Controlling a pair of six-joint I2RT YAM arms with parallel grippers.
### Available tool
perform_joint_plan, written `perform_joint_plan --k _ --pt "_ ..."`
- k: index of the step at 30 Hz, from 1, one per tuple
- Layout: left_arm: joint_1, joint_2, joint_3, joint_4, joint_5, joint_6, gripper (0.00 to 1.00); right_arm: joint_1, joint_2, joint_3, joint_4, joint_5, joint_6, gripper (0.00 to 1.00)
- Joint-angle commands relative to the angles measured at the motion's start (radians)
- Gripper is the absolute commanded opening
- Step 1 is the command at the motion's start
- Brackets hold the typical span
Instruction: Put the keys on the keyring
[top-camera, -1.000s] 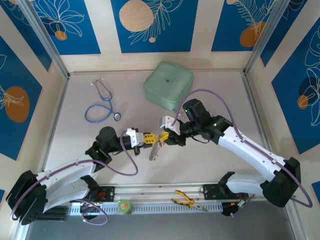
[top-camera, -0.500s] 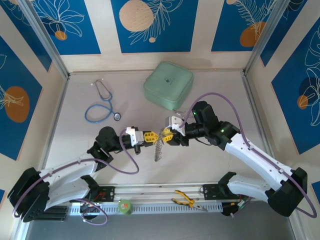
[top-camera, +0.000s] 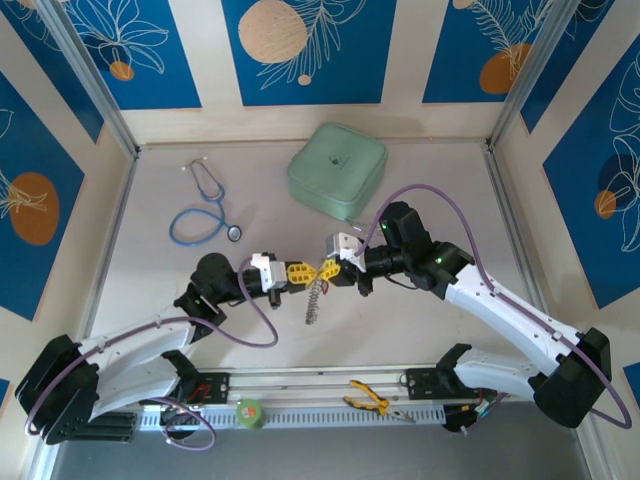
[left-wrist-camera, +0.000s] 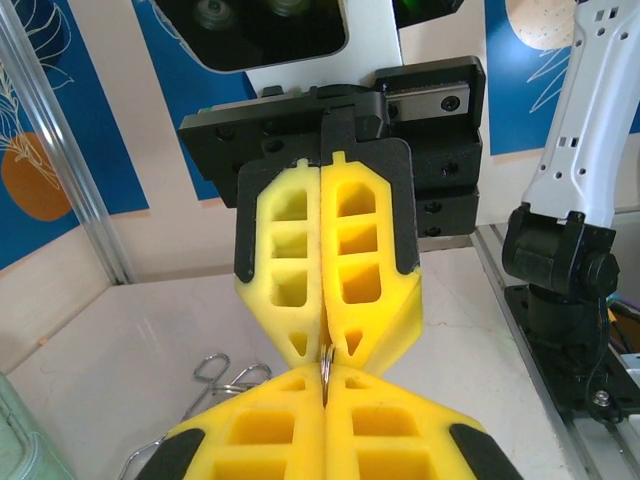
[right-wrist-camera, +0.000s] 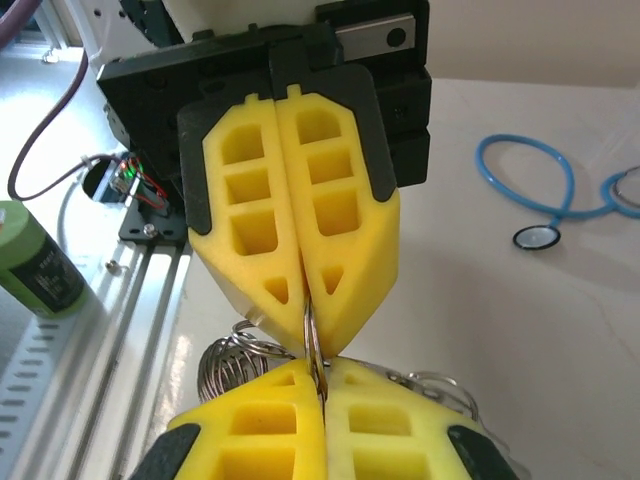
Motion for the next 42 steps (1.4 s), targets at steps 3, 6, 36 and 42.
perform_joint_plan --k 3,6,36,42 --pt "-0.008 -0.018 0.017 0.016 0.012 -0.007 0.13 0.005 -0.005 0.016 0.013 -0.024 -0.004 0.0" --pt "-0.007 -0.057 0.048 -0.147 -0.01 0.052 0.27 0.009 -0.005 0.039 -0.06 0.02 -0.046 0.0" --pt "-0.009 -0.084 0.141 -0.435 -0.009 0.2 0.0 0.119 0.109 0.268 -0.327 0.224 -0.216 0.04" --pt "-0.008 -0.099 0.101 -0.341 0.012 0.185 0.0 -0.011 -0.007 0.119 -0.223 0.042 -0.103 0.3"
